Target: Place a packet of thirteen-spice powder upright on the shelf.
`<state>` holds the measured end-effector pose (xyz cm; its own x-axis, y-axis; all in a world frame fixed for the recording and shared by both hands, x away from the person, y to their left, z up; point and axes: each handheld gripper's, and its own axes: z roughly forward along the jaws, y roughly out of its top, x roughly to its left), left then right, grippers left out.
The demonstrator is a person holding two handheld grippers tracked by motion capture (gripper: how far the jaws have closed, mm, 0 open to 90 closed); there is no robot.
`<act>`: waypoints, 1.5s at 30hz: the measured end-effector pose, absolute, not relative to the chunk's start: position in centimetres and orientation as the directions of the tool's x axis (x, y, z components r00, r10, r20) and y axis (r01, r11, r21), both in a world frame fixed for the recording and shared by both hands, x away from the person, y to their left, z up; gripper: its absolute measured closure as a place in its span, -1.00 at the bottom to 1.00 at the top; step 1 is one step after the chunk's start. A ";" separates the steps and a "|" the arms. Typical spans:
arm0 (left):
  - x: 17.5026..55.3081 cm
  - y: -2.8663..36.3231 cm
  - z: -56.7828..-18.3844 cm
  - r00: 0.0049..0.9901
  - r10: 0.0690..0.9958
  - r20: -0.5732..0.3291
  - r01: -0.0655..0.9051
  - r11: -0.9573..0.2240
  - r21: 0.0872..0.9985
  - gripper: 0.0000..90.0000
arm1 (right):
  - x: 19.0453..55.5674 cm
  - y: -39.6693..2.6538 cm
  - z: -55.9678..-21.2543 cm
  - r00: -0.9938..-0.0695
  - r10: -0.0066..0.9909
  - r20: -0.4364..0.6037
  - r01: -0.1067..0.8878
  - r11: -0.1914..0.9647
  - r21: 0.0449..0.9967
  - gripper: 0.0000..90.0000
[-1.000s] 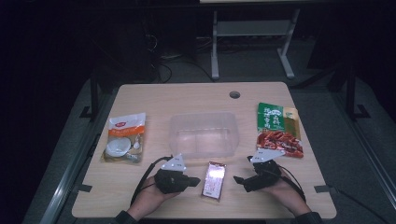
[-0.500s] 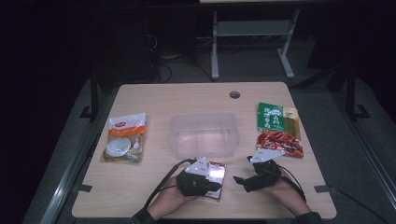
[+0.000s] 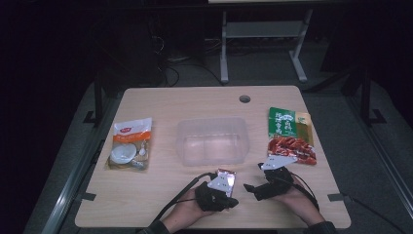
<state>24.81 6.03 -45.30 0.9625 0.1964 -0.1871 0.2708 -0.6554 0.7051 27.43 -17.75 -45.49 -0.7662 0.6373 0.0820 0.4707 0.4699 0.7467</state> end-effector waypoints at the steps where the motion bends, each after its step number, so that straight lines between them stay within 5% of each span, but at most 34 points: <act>1: 24.8 6.2 -45.2 0.962 0.198 -0.189 0.273 -0.658 0.702 0.99 | 27.4 -17.8 -45.5 -0.766 0.638 0.082 0.471 0.470 0.747 -0.84; 29: 26.7 12.6 -44.7 0.942 0.310 -0.130 0.322 -0.722 0.612 0.99 | 27.4 -17.7 -45.6 -0.762 0.642 0.082 0.474 0.469 0.745 -0.84; 45: 27.5 14.3 -44.0 0.928 0.342 -0.146 0.352 -0.684 0.639 0.99 | 27.4 -17.7 -45.7 -0.771 0.633 0.074 0.466 0.481 0.742 -0.84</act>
